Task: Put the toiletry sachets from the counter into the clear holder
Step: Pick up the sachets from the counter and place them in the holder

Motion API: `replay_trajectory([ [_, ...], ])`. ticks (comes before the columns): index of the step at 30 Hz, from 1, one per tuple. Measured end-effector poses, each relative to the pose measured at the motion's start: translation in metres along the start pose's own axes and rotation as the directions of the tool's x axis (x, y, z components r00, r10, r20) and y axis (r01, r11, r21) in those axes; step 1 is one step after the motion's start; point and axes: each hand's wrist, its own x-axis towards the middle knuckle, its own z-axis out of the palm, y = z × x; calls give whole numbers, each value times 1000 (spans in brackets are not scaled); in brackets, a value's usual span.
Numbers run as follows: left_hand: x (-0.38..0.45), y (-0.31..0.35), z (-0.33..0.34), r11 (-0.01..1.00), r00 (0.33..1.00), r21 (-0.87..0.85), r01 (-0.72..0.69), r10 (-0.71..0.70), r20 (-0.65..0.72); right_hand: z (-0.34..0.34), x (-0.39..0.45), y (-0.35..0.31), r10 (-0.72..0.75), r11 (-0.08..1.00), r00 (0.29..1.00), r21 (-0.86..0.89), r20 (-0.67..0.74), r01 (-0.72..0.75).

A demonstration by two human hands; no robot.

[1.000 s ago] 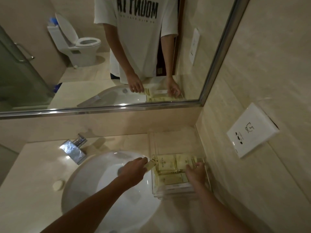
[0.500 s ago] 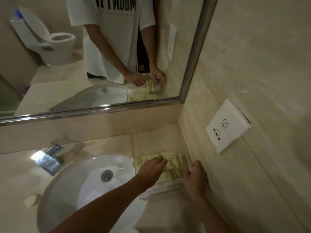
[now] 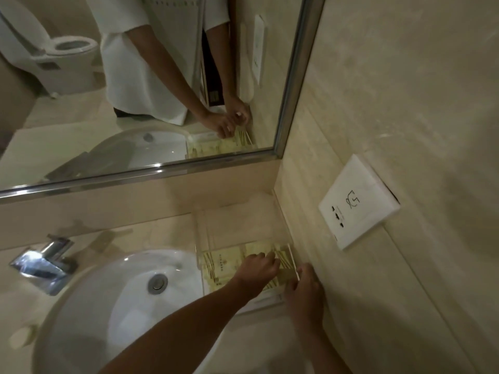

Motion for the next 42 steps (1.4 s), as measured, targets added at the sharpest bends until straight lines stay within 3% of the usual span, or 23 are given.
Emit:
replay_trajectory([
  [10,4,-8,-7,994,986,17,108,-109,123,19,5,9,19,1000,997,17,73,-21],
  [16,7,-10,-7,997,994,-9,77,-76,77,22,9,9,18,1000,993,17,117,-20],
  [28,-6,-15,6,986,989,-75,148,-146,27,17,14,3,-39,997,991,-54,130,46],
  [35,-48,-41,7,922,934,-210,325,-347,-79,14,13,-14,-129,972,968,-166,217,166],
  [42,-113,-71,16,833,855,-273,482,-515,-60,15,-2,-49,-291,920,920,-187,263,344],
])
